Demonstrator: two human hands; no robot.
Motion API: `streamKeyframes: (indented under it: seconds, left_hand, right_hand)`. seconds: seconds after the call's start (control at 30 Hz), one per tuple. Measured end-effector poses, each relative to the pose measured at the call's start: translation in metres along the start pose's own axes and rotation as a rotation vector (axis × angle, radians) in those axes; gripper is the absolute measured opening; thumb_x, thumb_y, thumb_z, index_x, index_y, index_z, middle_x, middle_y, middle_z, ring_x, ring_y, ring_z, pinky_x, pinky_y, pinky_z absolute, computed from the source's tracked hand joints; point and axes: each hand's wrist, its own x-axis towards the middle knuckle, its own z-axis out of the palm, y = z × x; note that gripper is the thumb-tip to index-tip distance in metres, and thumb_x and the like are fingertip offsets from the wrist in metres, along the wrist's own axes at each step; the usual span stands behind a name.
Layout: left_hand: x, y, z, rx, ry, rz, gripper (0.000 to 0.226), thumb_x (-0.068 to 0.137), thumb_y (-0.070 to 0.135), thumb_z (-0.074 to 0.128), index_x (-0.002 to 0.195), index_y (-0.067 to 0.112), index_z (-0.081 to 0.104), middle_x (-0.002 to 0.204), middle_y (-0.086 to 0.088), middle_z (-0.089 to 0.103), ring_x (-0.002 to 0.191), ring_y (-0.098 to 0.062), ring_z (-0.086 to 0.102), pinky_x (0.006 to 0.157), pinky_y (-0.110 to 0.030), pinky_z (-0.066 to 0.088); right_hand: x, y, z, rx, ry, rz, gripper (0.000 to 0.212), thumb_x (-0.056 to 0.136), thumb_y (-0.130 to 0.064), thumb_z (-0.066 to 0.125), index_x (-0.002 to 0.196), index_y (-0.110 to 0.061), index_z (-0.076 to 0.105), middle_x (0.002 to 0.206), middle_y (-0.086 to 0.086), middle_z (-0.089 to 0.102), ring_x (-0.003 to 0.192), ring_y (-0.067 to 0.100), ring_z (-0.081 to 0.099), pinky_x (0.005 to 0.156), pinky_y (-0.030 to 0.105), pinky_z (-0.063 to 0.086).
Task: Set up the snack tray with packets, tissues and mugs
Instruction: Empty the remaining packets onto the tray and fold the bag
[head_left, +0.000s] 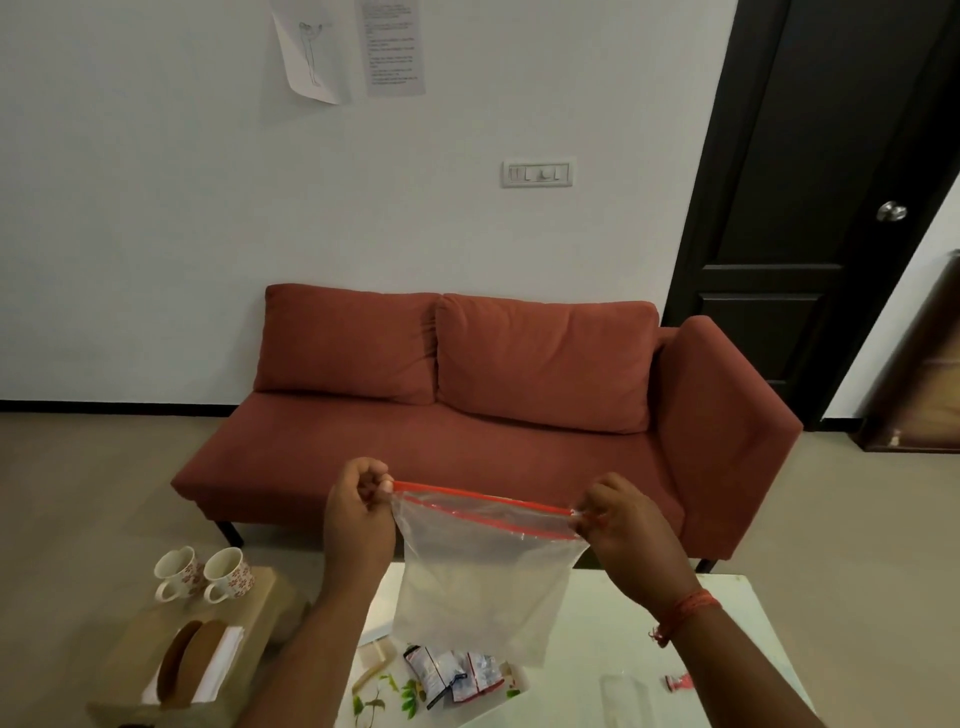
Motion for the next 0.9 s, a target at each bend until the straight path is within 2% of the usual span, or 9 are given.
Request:
streamKeyframes:
  seconds: [0.17,0.33,0.43,0.53,0.6,0.67,0.73,0.8,0.9]
  left_hand:
    - [0.009,-0.004,0.004,-0.085,0.028,-0.124,0.022,0.091,-0.004,0.056,0.093,0.018,0.057,0.09,-0.001,0.061,0.084,-0.016,0.058,0.079,-0.036,0.049]
    - [0.019,0.012,0.014,-0.413,-0.022,-0.266,0.021,0.098,0.002,0.051,0.113,0.014,0.057,0.1,-0.004,0.059,0.092,-0.021,0.059,0.084,-0.043,0.056]
    - [0.025,0.013,0.019,-0.563,-0.136,-0.303,0.035,0.094,0.035,0.06,0.125,0.021,0.054,0.115,-0.003,0.065,0.104,-0.018,0.064,0.092,-0.038,0.052]
    - [0.015,-0.001,0.034,-0.566,-0.437,-0.402,0.072,0.076,0.067,0.065,0.13,0.022,0.053,0.125,-0.002,0.067,0.116,-0.02,0.062,0.102,-0.042,0.046]
    - [-0.001,-0.008,0.048,-0.431,-0.606,-0.417,0.051,0.088,0.051,0.06,0.125,0.016,0.058,0.122,-0.006,0.069,0.115,-0.022,0.064,0.105,-0.047,0.046]
    - [-0.01,-0.01,0.062,-0.333,-0.612,-0.449,0.03,0.095,0.032,0.058,0.115,0.01,0.064,0.113,-0.013,0.072,0.101,-0.024,0.071,0.092,-0.046,0.055]
    - [-0.016,-0.01,0.072,-0.347,-0.515,-0.521,0.025,0.094,0.031,0.061,0.109,0.012,0.065,0.104,-0.011,0.075,0.088,-0.026,0.074,0.076,-0.046,0.06]
    - [-0.017,-0.009,0.076,-0.397,-0.439,-0.549,0.023,0.094,0.032,0.061,0.107,0.013,0.064,0.097,-0.01,0.076,0.085,-0.031,0.073,0.076,-0.055,0.059]
    - [-0.016,-0.009,0.079,-0.413,-0.371,-0.572,0.022,0.096,0.029,0.058,0.102,0.008,0.063,0.088,-0.013,0.072,0.073,-0.025,0.071,0.07,-0.052,0.061]
  right_hand:
    - [0.009,0.01,-0.003,0.237,-0.019,0.112,0.02,0.088,-0.006,0.069,0.076,-0.021,0.064,0.065,-0.007,0.064,0.056,0.004,0.056,0.056,0.025,0.052]
    - [0.025,0.005,-0.011,0.549,0.064,0.138,0.017,0.095,-0.008,0.062,0.082,-0.018,0.065,0.065,-0.005,0.061,0.06,0.011,0.054,0.06,0.036,0.052]
    - [0.042,-0.004,-0.024,0.841,0.159,0.211,0.013,0.099,-0.009,0.055,0.09,-0.008,0.065,0.075,0.004,0.058,0.069,0.022,0.049,0.068,0.041,0.051]
    - [0.06,-0.012,-0.031,1.099,0.189,0.342,0.015,0.101,-0.01,0.049,0.102,0.0,0.06,0.082,0.014,0.056,0.073,0.025,0.051,0.063,0.04,0.059]
    - [0.071,-0.009,-0.03,1.183,0.247,0.432,0.015,0.101,-0.013,0.05,0.101,-0.004,0.062,0.083,0.013,0.061,0.076,0.024,0.057,0.063,0.037,0.059]
    - [0.078,0.007,-0.024,1.195,0.275,0.524,0.022,0.1,-0.025,0.054,0.107,-0.007,0.063,0.093,0.016,0.069,0.087,0.029,0.065,0.075,0.041,0.06]
    - [0.074,0.026,-0.015,1.21,0.156,0.575,0.046,0.094,-0.046,0.06,0.121,-0.009,0.06,0.114,0.021,0.07,0.106,0.036,0.067,0.093,0.058,0.053]
    - [0.058,0.04,-0.005,1.183,-0.035,0.573,0.061,0.083,-0.06,0.067,0.127,-0.019,0.056,0.124,0.018,0.067,0.116,0.037,0.064,0.094,0.066,0.049]
    - [0.03,0.052,0.01,1.038,-0.236,0.613,0.068,0.078,-0.048,0.078,0.135,-0.028,0.049,0.13,0.005,0.065,0.111,0.03,0.068,0.082,0.054,0.058]
